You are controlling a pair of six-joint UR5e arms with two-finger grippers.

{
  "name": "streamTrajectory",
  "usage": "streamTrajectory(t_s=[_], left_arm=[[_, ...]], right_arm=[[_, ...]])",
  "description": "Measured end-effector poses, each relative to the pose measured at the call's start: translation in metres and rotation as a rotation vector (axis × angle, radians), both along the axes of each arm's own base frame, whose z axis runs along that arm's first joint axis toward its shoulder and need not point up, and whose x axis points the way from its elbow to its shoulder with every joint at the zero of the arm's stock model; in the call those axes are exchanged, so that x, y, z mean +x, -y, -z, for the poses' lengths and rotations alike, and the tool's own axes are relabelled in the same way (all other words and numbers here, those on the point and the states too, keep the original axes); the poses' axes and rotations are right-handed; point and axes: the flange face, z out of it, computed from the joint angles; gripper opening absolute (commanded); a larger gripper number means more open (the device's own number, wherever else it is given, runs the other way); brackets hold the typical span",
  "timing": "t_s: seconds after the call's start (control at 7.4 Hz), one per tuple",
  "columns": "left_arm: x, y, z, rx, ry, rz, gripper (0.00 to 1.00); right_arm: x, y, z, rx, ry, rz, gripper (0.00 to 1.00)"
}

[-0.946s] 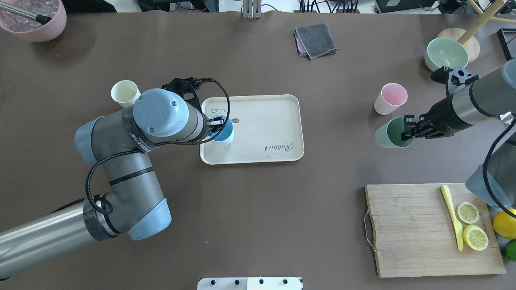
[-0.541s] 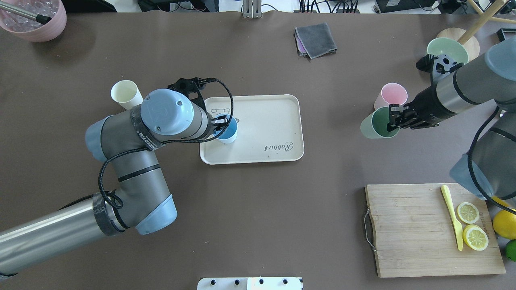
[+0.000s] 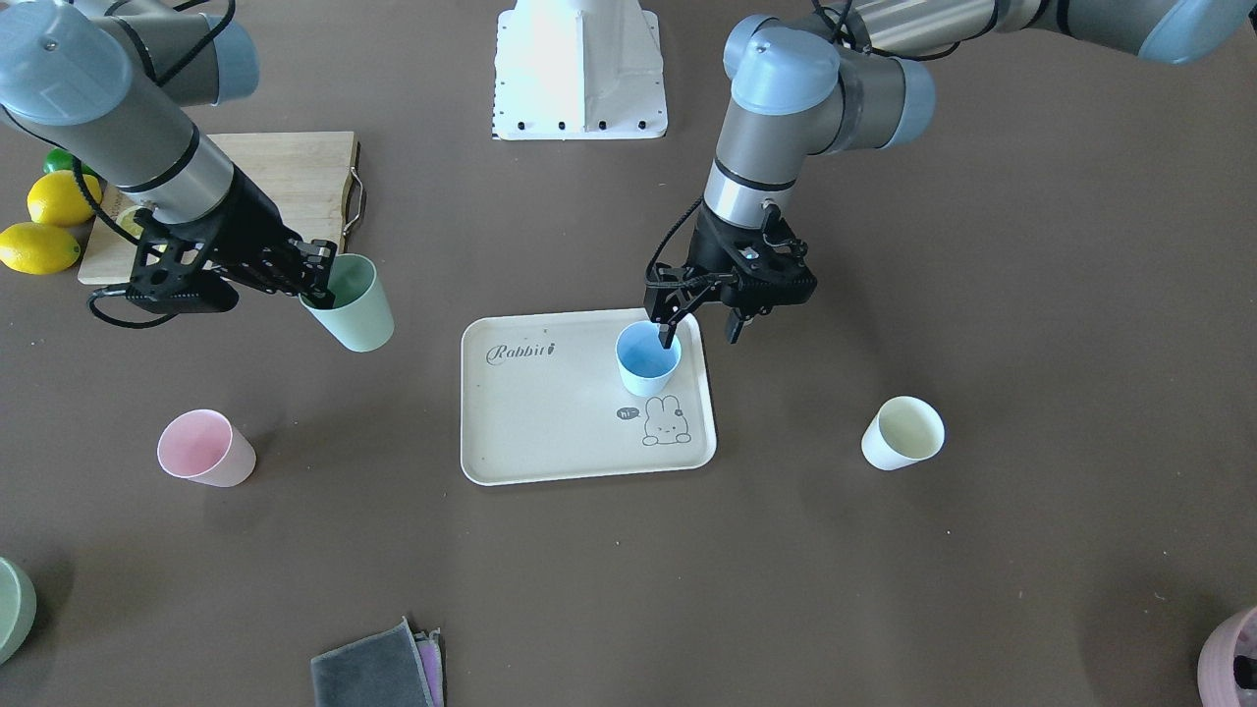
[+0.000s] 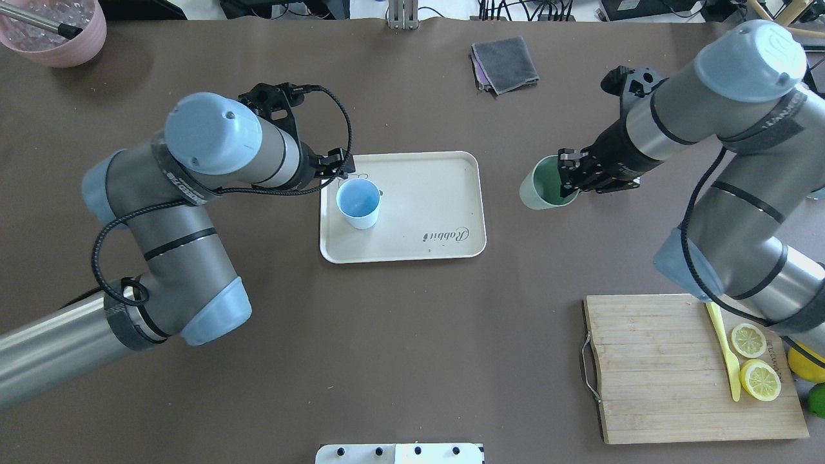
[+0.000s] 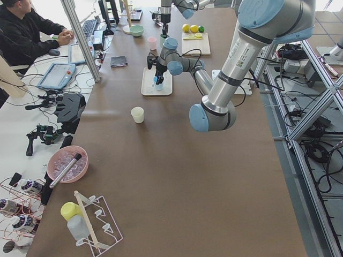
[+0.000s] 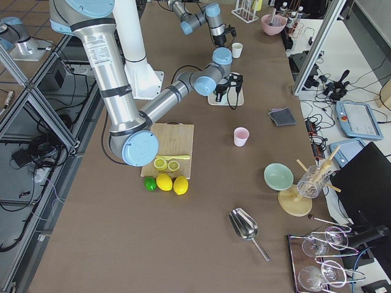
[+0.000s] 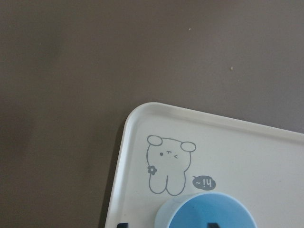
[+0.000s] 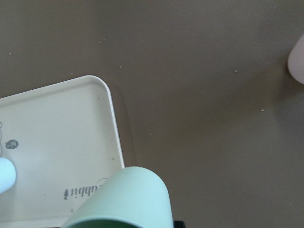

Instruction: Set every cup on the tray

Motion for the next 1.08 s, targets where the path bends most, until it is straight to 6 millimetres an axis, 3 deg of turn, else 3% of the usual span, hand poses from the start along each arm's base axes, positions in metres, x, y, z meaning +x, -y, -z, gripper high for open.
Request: streamTrajectory(t_s=[0.14, 0.41, 0.81, 1.08], left_arm=[[-0.024, 0.011, -0.007, 0.016, 0.011, -0.024, 0.98], [-0.071, 0.032, -0.039, 0.066, 0.071, -0.078, 0.98], [-0.153, 0.057, -0.109, 0.111, 0.158, -0.145, 0.98], [-0.179, 0.063, -0.141, 0.105, 0.190, -0.168, 0.98]], right_arm=[[-0.033, -0.001, 0.025, -0.009, 0.007, -0.012, 0.00], [-0.093, -0.002, 0.053, -0.005, -0.007, -0.026, 0.00], [-0.144, -0.009, 0.052, 0.002, -0.048, -0.016, 0.00], [-0.161, -0.020, 0.045, 0.006, -0.070, -0.005, 0.00]])
